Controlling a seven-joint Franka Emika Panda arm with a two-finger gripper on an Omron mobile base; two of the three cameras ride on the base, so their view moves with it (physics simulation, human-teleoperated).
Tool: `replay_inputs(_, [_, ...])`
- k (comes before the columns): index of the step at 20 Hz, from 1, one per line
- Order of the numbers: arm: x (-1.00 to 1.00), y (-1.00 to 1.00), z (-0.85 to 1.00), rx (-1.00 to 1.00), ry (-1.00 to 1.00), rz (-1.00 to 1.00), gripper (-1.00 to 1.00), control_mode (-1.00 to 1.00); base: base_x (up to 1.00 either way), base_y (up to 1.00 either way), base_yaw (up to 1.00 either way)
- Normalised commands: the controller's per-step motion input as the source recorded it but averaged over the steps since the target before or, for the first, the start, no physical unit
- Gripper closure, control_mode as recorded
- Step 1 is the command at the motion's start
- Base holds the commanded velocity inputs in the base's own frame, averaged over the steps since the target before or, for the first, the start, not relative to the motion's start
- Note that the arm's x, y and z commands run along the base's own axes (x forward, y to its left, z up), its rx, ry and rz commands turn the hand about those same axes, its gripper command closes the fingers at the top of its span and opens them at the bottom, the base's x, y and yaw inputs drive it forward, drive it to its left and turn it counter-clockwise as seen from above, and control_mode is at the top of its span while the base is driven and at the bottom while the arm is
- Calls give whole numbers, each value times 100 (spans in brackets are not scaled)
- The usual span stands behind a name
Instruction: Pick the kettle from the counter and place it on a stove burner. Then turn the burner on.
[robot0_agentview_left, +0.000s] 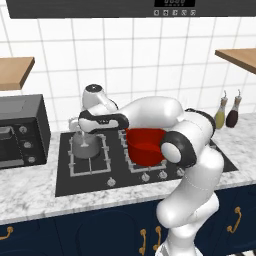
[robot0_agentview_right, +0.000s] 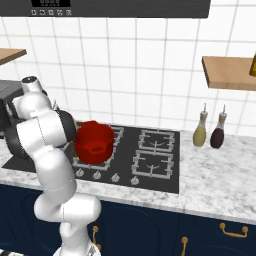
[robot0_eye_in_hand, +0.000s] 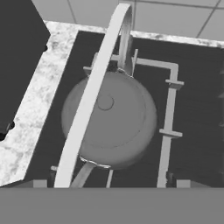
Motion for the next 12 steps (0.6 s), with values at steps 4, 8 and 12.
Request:
replay_inputs(4, [-31,2,23,0,-2,1,-100,-100,0,0,0])
replay_inputs(8, [-5,4,18,0,-3,0,-100,-100,0,0,0])
replay_inputs(12, [-53,0,8,0,0,0,-100,-100,0,0,0])
